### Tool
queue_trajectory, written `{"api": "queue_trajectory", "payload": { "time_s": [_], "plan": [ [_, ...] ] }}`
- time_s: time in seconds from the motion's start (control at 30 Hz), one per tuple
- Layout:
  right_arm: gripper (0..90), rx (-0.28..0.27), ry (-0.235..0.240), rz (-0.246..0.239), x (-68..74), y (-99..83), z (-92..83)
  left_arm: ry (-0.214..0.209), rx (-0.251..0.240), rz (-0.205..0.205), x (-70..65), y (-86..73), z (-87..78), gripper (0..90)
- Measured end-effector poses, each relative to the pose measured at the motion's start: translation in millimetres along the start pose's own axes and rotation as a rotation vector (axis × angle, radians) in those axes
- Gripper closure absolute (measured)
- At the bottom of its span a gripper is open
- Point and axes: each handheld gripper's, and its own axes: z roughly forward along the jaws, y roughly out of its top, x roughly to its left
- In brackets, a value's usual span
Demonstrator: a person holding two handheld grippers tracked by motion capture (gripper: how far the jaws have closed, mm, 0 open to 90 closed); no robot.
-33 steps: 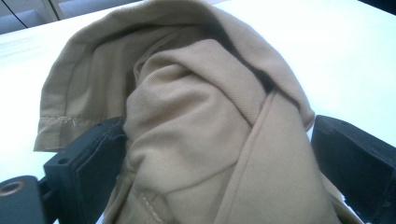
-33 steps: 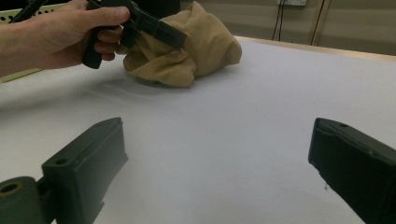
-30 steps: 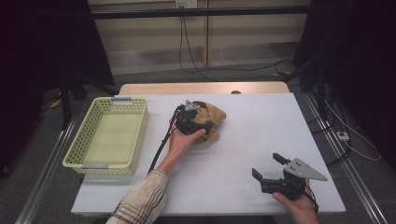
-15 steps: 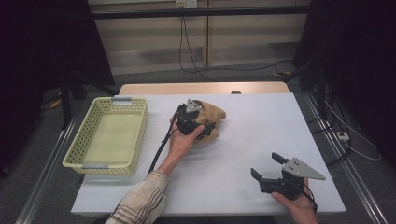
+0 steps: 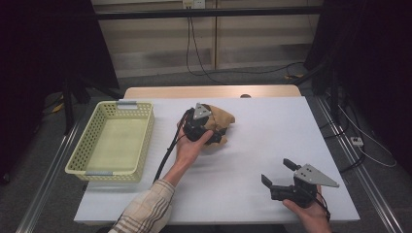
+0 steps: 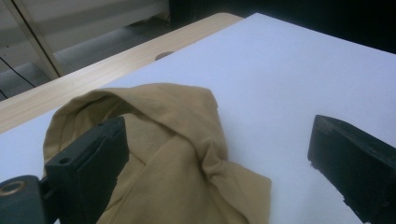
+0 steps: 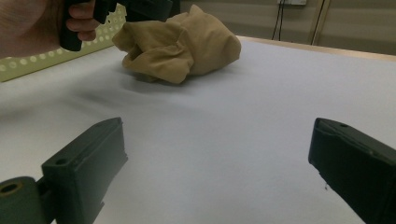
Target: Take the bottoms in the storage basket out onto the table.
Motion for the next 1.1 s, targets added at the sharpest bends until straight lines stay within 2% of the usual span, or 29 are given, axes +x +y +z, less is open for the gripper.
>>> {"api": "queue_trajectory", "payload": {
  "time_s": [0.03,0.1,0.23,0.3,0.33,0.4,0.63,0.7,0.8,0.93,1.1],
  "plan": [
    [3.7,0.000,-0.001,0.000,0.1,0.1,0.1,0.009,-0.003,0.000,-0.7,-0.1,-1.5,5.3],
    [3.7,-0.001,-0.001,-0.001,0.3,0.2,0.2,-0.008,-0.023,-0.002,-0.5,-1.0,-4.8,4.6],
    [3.6,0.000,-0.002,-0.003,0.6,0.2,0.1,-0.024,-0.034,-0.015,-0.2,-2.3,-11.2,3.8],
    [3.7,-0.001,-0.004,0.000,0.6,0.3,0.3,-0.010,-0.053,-0.020,-0.8,-2.3,-15.4,3.9],
    [3.7,0.000,-0.003,-0.002,0.4,0.2,0.3,0.013,-0.062,-0.012,-1.8,-2.4,-17.9,4.3],
    [3.7,0.000,-0.003,-0.003,0.5,0.2,0.2,0.031,-0.058,-0.003,-3.5,-1.3,-21.3,3.9],
    [3.7,-0.001,-0.002,-0.002,0.7,0.2,-0.2,0.020,-0.047,0.012,-7.2,1.3,-28.6,3.9],
    [3.7,-0.001,-0.002,-0.001,0.7,0.2,-0.3,0.007,-0.041,0.023,-8.2,1.2,-29.7,3.9],
    [3.7,-0.001,-0.003,-0.001,0.6,0.3,-0.4,-0.033,-0.021,0.029,-8.8,-0.4,-30.8,4.0],
    [3.7,-0.001,-0.003,-0.001,0.6,0.2,-0.4,-0.016,-0.021,0.038,-11.0,-4.0,-34.8,4.3],
    [3.7,0.000,-0.001,-0.004,1.0,0.3,-0.3,0.002,-0.027,0.027,-10.1,-4.7,-41.4,4.4]
  ]
}}
